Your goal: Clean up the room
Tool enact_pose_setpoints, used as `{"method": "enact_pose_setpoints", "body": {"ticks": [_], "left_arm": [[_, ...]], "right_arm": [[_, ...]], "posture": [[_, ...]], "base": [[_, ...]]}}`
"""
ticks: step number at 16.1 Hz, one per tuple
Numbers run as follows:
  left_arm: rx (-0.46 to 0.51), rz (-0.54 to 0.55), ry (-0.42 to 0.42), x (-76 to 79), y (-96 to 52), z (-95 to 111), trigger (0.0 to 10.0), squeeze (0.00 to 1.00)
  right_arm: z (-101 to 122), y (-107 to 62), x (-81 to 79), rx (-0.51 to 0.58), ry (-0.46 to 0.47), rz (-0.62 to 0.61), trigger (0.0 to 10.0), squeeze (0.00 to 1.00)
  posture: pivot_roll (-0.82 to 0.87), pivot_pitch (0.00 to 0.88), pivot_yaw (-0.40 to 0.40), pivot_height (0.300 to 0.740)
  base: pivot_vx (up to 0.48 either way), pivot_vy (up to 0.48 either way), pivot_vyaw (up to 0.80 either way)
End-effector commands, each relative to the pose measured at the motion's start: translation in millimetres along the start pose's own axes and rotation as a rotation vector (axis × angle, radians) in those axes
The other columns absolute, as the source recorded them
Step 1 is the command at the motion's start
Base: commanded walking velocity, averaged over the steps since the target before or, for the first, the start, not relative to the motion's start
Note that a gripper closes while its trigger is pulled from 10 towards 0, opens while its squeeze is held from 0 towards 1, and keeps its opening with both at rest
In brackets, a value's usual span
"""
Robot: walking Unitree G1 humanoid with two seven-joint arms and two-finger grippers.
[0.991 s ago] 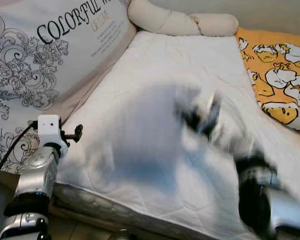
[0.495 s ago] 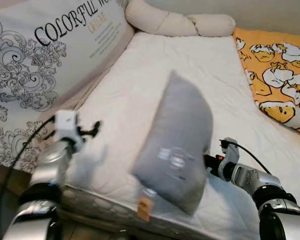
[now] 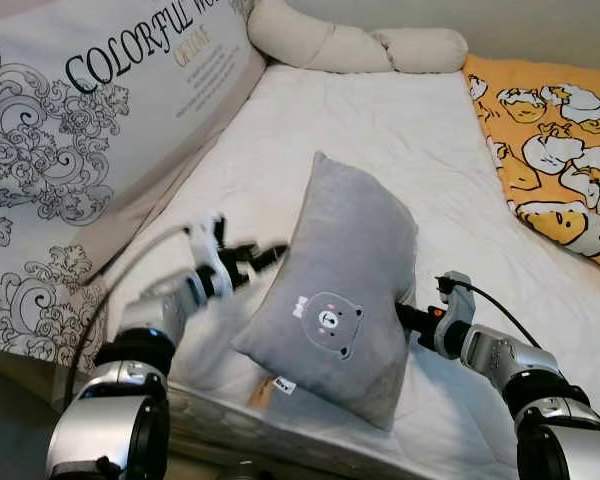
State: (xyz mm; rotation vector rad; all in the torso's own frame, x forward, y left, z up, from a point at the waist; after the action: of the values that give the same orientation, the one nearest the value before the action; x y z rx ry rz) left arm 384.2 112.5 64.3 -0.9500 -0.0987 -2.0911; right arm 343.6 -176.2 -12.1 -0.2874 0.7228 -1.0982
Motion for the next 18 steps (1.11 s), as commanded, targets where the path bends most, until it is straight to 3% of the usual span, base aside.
{"method": "enact_pose_setpoints", "body": {"ticks": [1,3,5,8,9,10,11,12,13,14,18], "left_arm": [[-0.047,-0.033,-0.027,1.3,-1.5,-9.1,10.0,1.00],[-0.096,-0.081,-0.076,7.5,-0.4,-20.8,10.0,1.00],[-0.207,-0.138,-0.067,15.9,0.2,-44.4,10.0,1.00],[-0.238,-0.249,-0.144,35.3,3.1,-52.2,10.0,1.00],[-0.284,-0.281,-0.129,41.1,2.1,-59.3,10.0,1.00],[-0.358,-0.243,-0.018,35.8,1.7,-75.3,10.0,1.00],[-0.387,-0.212,0.028,30.7,1.2,-83.1,10.0,1.00],[-0.385,-0.191,0.038,27.4,1.4,-83.8,4.2,1.00],[-0.377,-0.174,0.038,25.2,1.8,-83.1,1.9,1.00],[-0.369,-0.169,0.025,24.5,1.5,-81.0,0.0,0.00],[-0.319,-0.109,0.028,17.6,4.3,-76.6,0.0,0.00]], "right_arm": [[4.0,0.9,-0.8,0.016,-0.020,-0.006,0.0,0.00],[4.1,2.4,-3.8,0.019,-0.018,0.004,0.0,0.00],[4.9,3.6,-7.5,0.028,-0.016,0.021,0.0,0.00],[5.2,5.1,-12.9,0.034,-0.015,0.047,0.0,0.00],[4.8,6.0,-15.4,0.035,-0.019,0.056,0.0,0.00],[5.1,7.6,-19.7,0.040,-0.021,0.071,0.0,0.00],[5.8,8.9,-23.3,0.045,-0.019,0.083,0.0,0.00],[6.1,9.8,-26.2,0.049,-0.019,0.093,0.0,0.00],[6.3,10.4,-28.0,0.051,-0.020,0.099,0.0,0.00],[9.1,12.1,-34.3,0.060,-0.023,0.120,0.0,0.00],[16.4,15.7,-47.0,0.086,-0.002,0.156,0.0,0.00]], "posture": [[0.00,0.000,0.062,0.740],[0.00,0.000,0.063,0.740],[-0.01,0.000,0.066,0.740],[-0.01,0.000,0.070,0.740],[-0.01,0.000,0.071,0.740],[-0.01,0.000,0.073,0.740],[-0.01,0.000,0.074,0.740],[-0.01,0.000,0.074,0.740],[-0.01,0.000,0.074,0.740],[-0.02,0.000,0.075,0.740],[-0.02,0.000,0.075,0.740]], "base": [[0.000,0.000,0.00],[0.000,0.000,0.00],[0.000,0.000,0.00],[0.000,0.000,0.00],[0.000,0.000,0.00],[0.000,0.000,0.00],[0.000,0.000,0.00],[0.000,0.000,0.00],[0.000,0.000,0.00],[0.000,0.000,0.00],[0.000,0.000,0.00]]}}
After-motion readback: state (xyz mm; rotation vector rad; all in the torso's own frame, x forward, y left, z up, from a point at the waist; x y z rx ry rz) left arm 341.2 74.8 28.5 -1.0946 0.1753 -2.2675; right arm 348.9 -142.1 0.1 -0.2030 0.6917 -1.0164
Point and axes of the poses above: a point about 5 cm out from each wrist's last joint towards the gripper, its own y axis pointing out of the wrist towards the gripper, its own z axis along the axis of the wrist's last joint, x = y × z, the point moved 6 cm from there along y, pointing out of the wrist towards the gripper, and after that the axes turned 11 degrees about -y, right-handed, at the moved point
